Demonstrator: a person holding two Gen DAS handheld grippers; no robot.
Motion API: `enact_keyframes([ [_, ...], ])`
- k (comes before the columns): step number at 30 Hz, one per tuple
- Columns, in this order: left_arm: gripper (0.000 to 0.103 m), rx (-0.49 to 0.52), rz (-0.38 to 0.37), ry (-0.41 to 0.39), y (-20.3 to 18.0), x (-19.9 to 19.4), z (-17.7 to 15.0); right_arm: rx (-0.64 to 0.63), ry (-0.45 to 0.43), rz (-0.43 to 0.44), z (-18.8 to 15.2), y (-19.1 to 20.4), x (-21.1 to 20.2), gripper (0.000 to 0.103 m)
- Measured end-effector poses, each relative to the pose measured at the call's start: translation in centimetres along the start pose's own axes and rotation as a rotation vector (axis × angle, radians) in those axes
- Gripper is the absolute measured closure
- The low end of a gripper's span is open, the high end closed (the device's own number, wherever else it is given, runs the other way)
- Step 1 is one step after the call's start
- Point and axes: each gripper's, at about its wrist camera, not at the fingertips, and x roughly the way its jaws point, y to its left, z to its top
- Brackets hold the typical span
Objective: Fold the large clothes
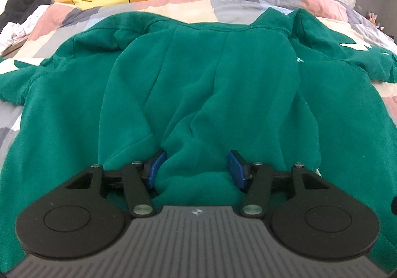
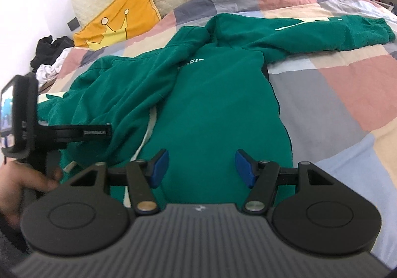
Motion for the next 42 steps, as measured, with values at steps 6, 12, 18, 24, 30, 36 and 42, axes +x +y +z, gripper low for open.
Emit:
enact_keyframes([
  [6, 0.040, -0.085, -0.057, 0.007, 1.6, -1.9, 0.8, 0.021, -0.035, 0.014, 0.2, -0.3, -0.7, 0.040],
  [12, 0.030, -0.259, -0.192, -0.029, 5.8, -4.2, 3.8, 0.048, -0.066, 0.069, 1.0, 0.1, -1.4, 0.040],
  [18, 0.029, -0.359, -0.241, -0.037, 10.2, -2.0, 8.5, 0.008, -0.020, 0.158, 5.3, 1.0, 0.3, 0.040],
  [24, 0.028, -0.532, -0.384, 0.138, 14.5, 7.1, 12.8, 0.026, 0.012, 0.174, 11.0, 0.6, 7.5, 0.040],
  [30, 0.024, -0.519, -0.347, 0.116, 14.5, 11.6, 16.1, 0.133, 0.032, 0.221, 15.1, -0.4, 16.2, 0.040],
  [36, 0.023, -0.630, -0.376, 0.105, 16.1, 16.3, 17.6, 0.238, 0.066, 0.208, 17.1, -0.6, 22.3, 0.040],
  [42, 0.026, -0.751, -0.391, 0.079, 17.8, 18.1, 18.2, 0.270, 0.035, 0.246, 18.1, -0.1, 24.4, 0.041],
])
